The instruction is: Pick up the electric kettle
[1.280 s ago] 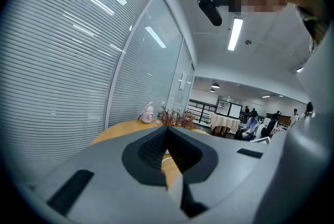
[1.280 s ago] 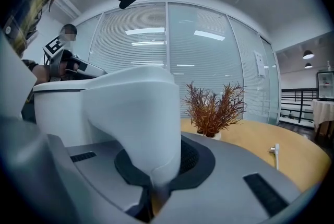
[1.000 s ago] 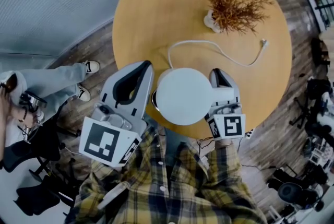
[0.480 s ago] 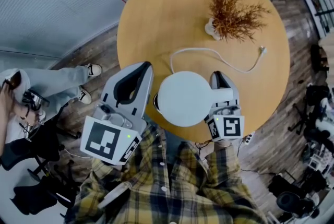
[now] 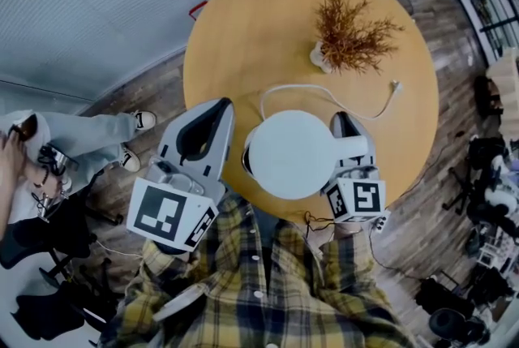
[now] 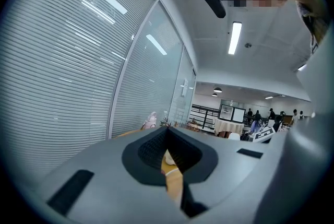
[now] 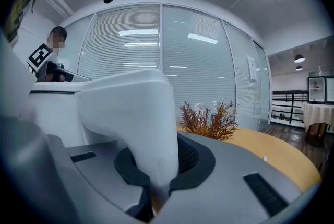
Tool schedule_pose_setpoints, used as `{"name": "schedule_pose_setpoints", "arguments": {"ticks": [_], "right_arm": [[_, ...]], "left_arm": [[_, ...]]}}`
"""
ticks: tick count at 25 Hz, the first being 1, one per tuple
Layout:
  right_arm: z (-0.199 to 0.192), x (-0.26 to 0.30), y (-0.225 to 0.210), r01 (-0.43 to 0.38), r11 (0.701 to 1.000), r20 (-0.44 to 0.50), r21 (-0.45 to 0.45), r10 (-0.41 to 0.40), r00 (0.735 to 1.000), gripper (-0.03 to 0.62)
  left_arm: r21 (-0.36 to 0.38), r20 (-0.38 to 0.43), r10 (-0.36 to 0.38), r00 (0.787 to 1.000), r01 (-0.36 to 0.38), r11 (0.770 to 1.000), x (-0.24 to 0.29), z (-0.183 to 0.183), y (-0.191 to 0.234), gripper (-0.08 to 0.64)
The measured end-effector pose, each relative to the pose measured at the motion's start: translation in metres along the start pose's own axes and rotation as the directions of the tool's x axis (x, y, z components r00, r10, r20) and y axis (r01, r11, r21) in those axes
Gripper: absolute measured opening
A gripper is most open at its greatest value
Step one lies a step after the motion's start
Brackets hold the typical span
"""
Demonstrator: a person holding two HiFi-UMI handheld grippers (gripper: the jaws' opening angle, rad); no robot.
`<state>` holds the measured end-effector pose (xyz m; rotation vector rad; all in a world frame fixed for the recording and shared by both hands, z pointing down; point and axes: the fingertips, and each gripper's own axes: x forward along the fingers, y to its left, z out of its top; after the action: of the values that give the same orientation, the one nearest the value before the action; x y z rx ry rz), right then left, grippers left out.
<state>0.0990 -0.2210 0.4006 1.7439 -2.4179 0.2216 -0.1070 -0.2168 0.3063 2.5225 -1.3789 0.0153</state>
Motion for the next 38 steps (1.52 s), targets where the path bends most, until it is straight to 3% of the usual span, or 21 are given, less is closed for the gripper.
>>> {"name": "schedule_pose_setpoints", "arguments": {"ticks": [9, 23, 38], "right_arm": [[0.044, -0.014, -0.001, 0.033, 0.999, 0.025, 0.003, -0.033, 0.999, 0.046], [0.105, -0.051, -0.021, 0.083, 0.996, 0.052, 0.035, -0.085, 0.995, 0.046], [0.111, -0.062, -0.013, 0.089, 0.996, 0.060, 0.019, -0.090, 0.994, 0.048]], "left_arm": [[0.019, 0.034, -0.006, 0.999, 0.005, 1.000, -0.009, 0.021, -0.008, 0.003], [0.036, 0.044, -0.053, 0.998, 0.052, 0.998, -0.009, 0.026, -0.033, 0.003], [0.046, 0.050, -0.055, 0.997, 0.053, 0.998, -0.023, 0.027, -0.040, 0.003]]}}
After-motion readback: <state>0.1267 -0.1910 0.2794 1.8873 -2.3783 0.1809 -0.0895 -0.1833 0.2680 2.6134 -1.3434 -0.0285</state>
